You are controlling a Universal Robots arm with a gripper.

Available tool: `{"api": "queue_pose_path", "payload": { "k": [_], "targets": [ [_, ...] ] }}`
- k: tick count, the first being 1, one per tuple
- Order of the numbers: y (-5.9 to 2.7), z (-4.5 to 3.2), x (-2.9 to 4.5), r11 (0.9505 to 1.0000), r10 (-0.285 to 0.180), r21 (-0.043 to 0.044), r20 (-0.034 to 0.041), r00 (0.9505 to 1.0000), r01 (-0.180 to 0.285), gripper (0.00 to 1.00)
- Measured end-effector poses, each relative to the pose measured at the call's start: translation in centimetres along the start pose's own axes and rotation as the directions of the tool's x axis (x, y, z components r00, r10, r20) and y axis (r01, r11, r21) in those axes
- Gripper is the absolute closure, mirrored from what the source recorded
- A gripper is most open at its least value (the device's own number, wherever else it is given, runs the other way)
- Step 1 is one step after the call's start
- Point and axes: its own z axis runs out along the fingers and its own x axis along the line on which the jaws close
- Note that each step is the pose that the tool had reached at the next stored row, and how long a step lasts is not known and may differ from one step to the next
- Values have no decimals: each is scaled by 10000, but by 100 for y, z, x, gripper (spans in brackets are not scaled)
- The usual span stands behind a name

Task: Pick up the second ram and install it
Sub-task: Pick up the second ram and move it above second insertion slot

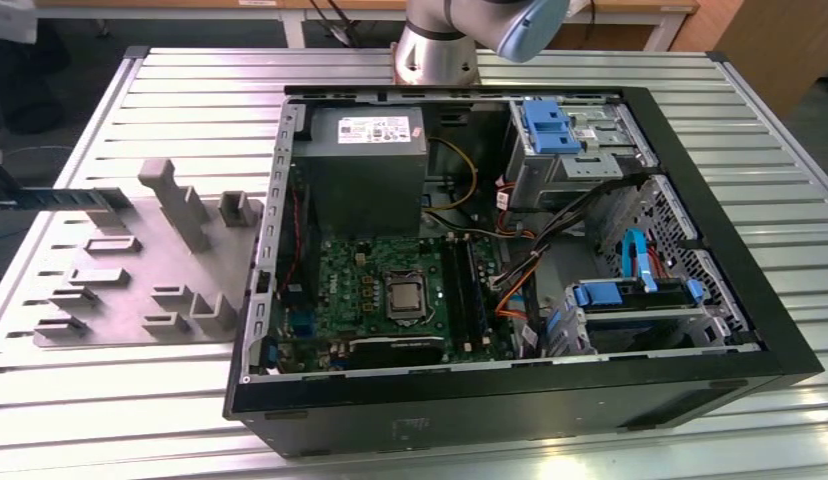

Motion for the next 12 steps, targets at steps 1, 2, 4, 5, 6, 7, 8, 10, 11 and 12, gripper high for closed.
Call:
{"api": "queue_pose_path", "payload": {
  "k": [1,2,4,5,6,7,8,10,11,12],
  "targets": [
    [2,-45,-1,10000,0,-2,-1,10000,0,87],
    [3,-89,-3,10000,0,1,1,10000,0,87],
    [7,-174,-6,10000,0,0,-1,10000,0,87],
    [8,-205,-7,10000,0,0,-1,10000,0,87],
    [9,-214,-7,10000,0,0,-1,10000,0,87],
    [8,-213,-7,10000,-1,2,1,10000,1,87],
    [8,-214,-7,10000,-1,3,2,10000,1,87],
    [9,-218,-8,10000,0,1,0,10000,0,87],
    [9,-219,-8,10000,-1,0,0,10000,1,87],
    [4,-220,-8,10000,-1,0,-1,10000,1,87]
  ]
}}
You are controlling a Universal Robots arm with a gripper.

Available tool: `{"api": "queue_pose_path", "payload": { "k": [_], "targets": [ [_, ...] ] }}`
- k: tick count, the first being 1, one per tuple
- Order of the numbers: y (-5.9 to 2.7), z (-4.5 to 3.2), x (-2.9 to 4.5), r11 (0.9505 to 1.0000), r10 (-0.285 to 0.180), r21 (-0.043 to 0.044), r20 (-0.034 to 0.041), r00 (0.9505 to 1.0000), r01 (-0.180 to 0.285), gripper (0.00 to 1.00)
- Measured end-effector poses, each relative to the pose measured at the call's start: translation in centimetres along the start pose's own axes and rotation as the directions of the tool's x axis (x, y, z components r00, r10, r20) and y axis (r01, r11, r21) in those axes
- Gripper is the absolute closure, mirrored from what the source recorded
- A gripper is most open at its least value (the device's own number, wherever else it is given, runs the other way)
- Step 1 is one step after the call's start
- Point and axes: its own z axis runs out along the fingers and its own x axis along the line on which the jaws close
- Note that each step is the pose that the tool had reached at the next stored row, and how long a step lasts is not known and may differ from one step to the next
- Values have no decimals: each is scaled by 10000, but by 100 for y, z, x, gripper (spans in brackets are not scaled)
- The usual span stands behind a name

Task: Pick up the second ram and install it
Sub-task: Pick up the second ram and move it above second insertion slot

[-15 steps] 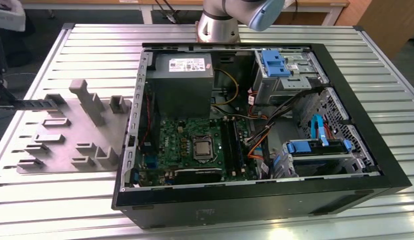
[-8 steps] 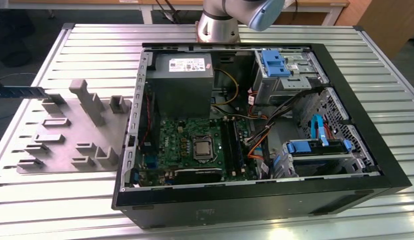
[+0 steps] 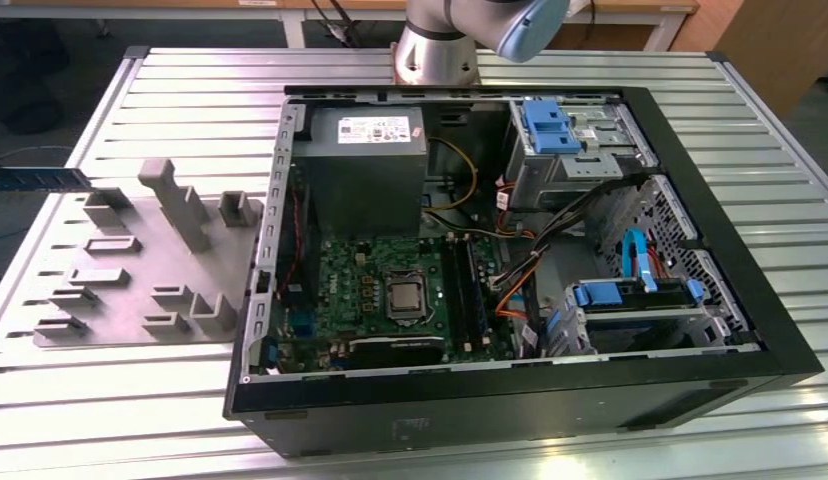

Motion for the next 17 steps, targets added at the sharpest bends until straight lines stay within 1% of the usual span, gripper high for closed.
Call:
{"api": "queue_pose_path", "payload": {
  "k": [3,5,17],
  "targets": [
    [-46,-1,-3,10000,1,1,0,10000,-1,87],
    [-94,-3,-5,10000,1,1,0,10000,-1,87],
    [-478,-18,-26,10000,0,-4,0,10000,0,87]
  ]
}}
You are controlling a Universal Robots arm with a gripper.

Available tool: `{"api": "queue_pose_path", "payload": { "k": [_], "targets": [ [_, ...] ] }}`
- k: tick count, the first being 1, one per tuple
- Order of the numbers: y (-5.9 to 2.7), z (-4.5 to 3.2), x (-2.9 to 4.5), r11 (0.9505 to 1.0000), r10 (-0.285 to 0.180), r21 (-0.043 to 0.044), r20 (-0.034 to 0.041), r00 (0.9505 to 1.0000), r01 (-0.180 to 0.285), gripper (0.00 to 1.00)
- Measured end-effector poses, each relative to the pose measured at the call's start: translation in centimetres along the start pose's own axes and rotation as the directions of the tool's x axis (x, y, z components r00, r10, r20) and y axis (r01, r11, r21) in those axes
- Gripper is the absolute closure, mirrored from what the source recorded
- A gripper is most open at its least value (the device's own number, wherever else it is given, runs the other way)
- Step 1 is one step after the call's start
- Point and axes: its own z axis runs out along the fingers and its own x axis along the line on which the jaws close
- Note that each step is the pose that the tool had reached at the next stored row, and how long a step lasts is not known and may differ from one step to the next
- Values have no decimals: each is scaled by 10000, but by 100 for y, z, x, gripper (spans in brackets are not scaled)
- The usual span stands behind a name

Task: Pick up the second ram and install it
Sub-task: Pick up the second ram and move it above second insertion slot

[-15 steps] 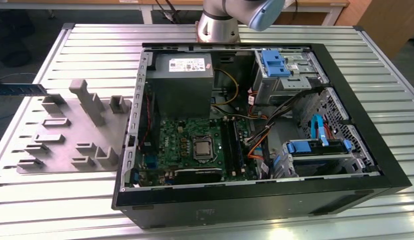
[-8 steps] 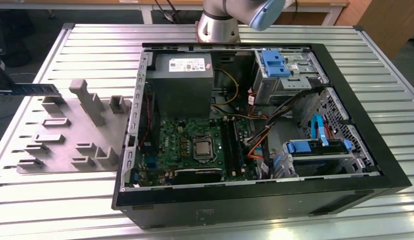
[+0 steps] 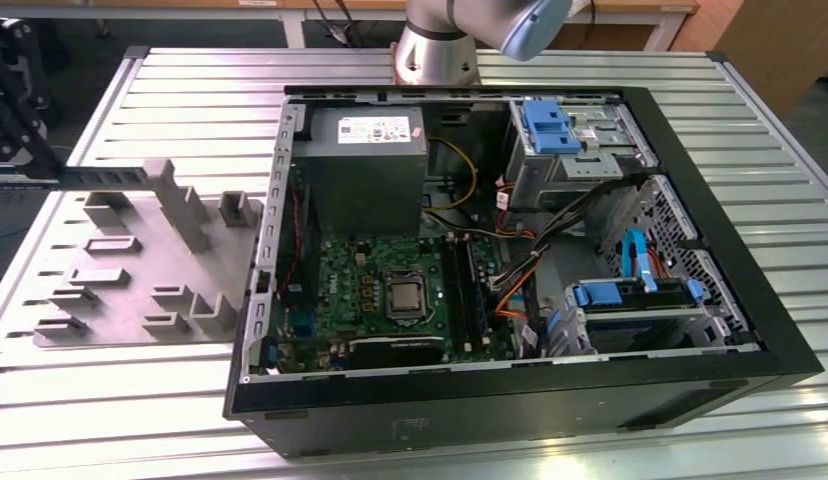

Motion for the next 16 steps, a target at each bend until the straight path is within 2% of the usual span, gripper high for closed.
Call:
{"api": "queue_pose_path", "payload": {
  "k": [13,16],
  "targets": [
    [-416,-15,-23,10000,1,-6,0,10000,-1,87],
    [-534,-20,-30,10000,1,-9,0,10000,-1,87]
  ]
}}
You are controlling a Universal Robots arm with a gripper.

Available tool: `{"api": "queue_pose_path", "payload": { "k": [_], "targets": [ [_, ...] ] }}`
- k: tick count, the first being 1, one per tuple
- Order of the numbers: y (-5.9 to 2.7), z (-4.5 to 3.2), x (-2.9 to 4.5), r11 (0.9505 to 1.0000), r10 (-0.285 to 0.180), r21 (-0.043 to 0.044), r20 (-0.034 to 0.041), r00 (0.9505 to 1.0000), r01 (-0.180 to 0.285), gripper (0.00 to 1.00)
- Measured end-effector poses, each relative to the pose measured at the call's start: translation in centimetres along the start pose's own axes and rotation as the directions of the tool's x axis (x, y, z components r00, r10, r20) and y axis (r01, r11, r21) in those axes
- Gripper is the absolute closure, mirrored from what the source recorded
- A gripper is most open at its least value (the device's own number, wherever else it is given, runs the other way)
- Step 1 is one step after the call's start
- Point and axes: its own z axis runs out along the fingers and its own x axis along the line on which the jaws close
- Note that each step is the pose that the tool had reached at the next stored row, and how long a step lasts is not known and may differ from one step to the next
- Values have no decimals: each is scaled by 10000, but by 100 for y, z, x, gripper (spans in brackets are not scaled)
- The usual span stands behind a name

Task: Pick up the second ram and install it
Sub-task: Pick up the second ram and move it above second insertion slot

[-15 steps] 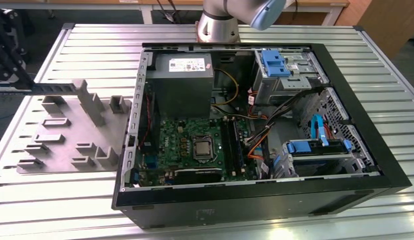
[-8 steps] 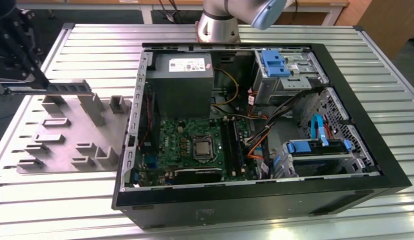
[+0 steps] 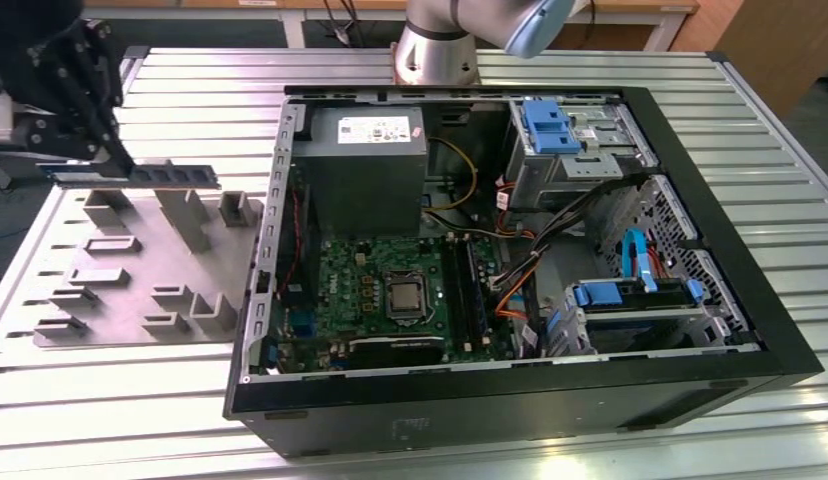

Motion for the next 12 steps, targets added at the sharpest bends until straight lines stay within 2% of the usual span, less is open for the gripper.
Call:
{"api": "queue_pose_path", "payload": {
  "k": [12],
  "targets": [
    [-538,-17,-30,10000,1,-18,0,10000,-1,87]
  ]
}}
